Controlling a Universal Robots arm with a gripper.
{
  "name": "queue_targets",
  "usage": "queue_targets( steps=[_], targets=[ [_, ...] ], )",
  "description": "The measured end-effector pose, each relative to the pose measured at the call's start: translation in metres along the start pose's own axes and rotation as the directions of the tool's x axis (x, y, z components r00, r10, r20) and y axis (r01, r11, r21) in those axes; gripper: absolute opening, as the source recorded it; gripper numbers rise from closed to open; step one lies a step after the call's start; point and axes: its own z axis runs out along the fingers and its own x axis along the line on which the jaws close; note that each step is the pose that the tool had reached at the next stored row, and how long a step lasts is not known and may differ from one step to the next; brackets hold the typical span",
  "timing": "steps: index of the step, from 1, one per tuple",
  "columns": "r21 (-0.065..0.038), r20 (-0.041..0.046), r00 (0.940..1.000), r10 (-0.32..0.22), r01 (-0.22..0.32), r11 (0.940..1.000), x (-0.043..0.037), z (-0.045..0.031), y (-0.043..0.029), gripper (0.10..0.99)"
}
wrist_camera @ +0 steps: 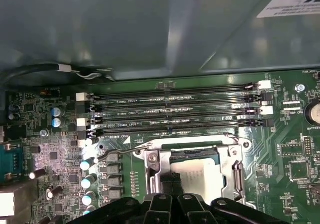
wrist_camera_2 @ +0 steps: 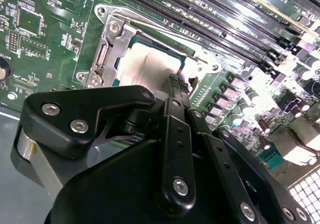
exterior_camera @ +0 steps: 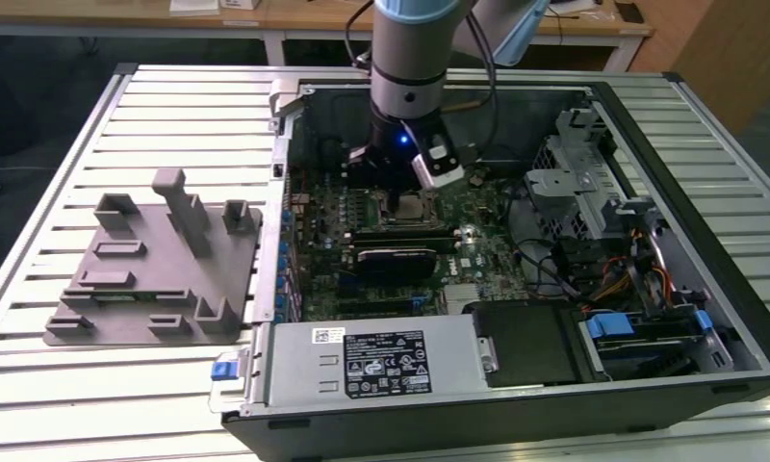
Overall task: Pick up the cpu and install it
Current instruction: 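Close the cpu cover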
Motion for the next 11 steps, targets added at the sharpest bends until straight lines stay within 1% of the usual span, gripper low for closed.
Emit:
queue_targets(
  steps=[3, 11],
  targets=[
    [-0.002, -0.0002, 1.0000, 0.000, 0.000, 1.0000, 0.0006, 0.0014, -0.0001, 0.106],
    [-0.003, -0.0003, 1.0000, 0.000, 0.000, 1.0000, 0.0018, 0.0040, -0.0005, 0.106]
  ],
)
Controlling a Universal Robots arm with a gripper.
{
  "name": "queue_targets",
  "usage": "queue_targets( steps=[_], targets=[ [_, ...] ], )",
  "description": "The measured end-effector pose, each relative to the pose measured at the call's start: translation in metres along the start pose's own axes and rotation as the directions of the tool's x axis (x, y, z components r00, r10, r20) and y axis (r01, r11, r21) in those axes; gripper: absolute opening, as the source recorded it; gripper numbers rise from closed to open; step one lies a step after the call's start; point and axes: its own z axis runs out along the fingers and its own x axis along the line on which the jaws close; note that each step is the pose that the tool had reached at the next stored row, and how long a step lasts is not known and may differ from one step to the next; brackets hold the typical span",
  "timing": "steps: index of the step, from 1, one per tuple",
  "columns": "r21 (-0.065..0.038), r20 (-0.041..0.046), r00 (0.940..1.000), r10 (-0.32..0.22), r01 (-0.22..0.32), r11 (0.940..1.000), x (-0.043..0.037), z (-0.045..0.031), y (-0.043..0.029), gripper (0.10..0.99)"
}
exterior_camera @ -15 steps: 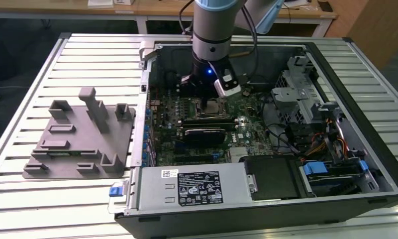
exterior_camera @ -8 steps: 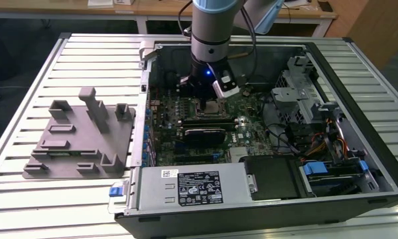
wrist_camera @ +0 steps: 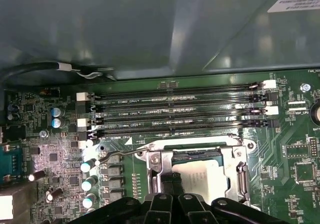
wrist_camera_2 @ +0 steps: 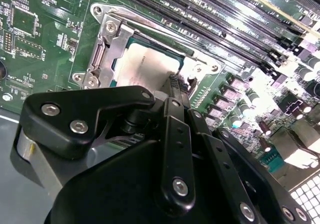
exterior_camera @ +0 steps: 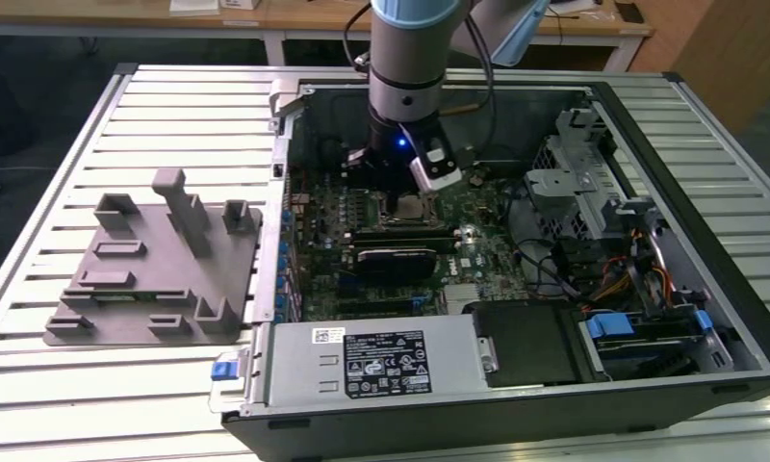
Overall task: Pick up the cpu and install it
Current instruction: 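Close the cpu cover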
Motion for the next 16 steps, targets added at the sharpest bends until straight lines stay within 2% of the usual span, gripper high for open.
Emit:
queue_targets(
  steps=[10, 16],
  targets=[
    [0.000, 0.0007, 1.0000, 0.000, 0.000, 1.0000, 0.0076, 0.0003, -0.0006, 0.106],
    [-0.001, 0.0006, 1.0000, 0.000, 0.000, 1.0000, 0.0079, 0.0009, -0.0010, 0.106]
  ],
)
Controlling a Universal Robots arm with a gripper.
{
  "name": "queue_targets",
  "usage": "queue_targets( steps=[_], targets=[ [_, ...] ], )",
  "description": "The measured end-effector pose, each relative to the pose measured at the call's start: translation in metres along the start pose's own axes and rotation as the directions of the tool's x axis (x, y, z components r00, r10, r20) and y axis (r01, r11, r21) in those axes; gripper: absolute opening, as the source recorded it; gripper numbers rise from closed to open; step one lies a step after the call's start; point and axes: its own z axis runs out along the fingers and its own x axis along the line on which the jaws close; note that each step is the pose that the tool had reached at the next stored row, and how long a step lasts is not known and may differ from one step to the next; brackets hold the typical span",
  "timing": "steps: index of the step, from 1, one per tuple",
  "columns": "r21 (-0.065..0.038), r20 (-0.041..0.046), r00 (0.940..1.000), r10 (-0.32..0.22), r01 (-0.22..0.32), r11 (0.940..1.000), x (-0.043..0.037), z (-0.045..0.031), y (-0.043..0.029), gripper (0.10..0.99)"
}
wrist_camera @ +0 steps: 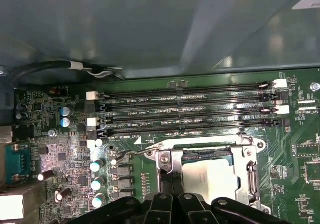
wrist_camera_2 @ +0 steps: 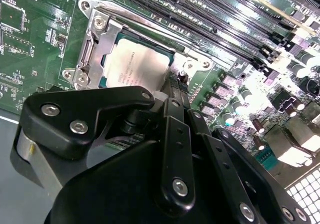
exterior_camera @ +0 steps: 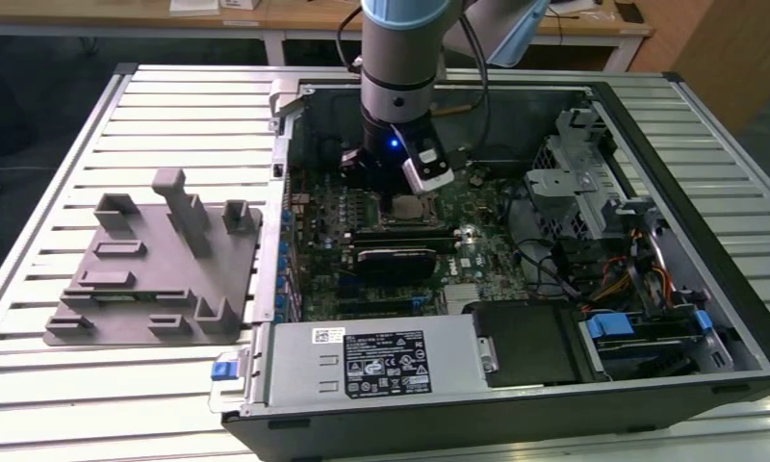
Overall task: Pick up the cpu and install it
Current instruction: 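Close the cpu cover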
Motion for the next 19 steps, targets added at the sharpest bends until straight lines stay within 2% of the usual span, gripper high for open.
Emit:
queue_targets(
  steps=[14, 19],
  targets=[
    [0.000, -0.0031, 1.0000, 0.000, 0.000, 1.0000, -0.0088, 0.0000, 0.0007, 0.106],
    [0.000, -0.0036, 1.0000, 0.000, 0.000, 1.0000, -0.0096, 0.0001, 0.0007, 0.106]
  ],
)
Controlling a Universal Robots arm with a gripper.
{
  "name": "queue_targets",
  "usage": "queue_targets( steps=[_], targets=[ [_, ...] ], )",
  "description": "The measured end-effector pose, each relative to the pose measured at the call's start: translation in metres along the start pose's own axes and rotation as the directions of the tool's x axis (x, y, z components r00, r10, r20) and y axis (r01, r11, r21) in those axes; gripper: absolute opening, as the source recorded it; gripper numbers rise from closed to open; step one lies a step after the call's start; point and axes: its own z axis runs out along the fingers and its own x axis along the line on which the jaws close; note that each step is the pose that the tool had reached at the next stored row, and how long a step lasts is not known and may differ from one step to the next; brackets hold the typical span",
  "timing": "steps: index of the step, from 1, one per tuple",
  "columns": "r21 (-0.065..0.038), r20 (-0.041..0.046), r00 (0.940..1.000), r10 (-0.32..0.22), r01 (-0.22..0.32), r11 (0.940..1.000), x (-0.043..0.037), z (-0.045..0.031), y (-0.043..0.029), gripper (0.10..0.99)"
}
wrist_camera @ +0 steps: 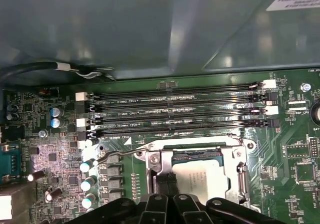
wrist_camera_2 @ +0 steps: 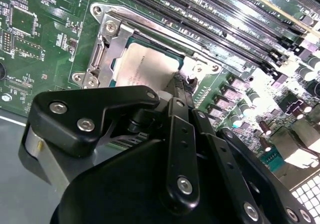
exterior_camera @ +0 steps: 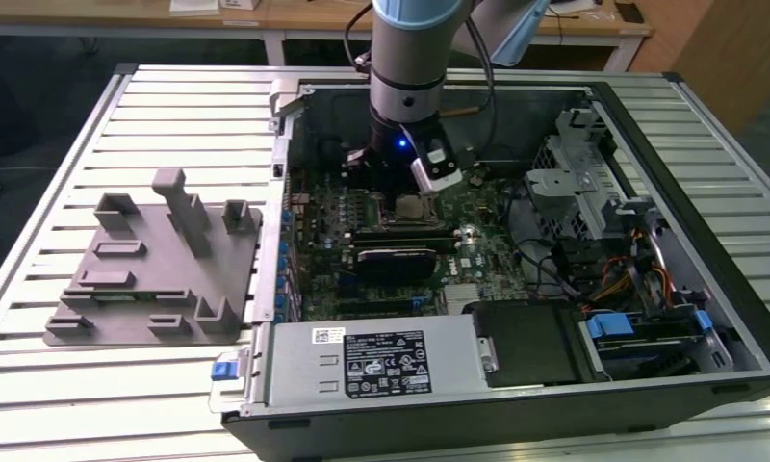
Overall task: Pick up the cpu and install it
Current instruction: 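Close the cpu cover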
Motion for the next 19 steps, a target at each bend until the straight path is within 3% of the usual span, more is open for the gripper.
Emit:
queue_targets(
  steps=[12, 19],
  targets=[
    [0.000, 0.0001, 1.0000, 0.000, 0.000, 1.0000, -0.0003, -0.0028, 0.0002, 0.106],
    [0.000, 0.0001, 1.0000, 0.000, 0.000, 1.0000, -0.0001, -0.0111, 0.0007, 0.106]
  ],
)
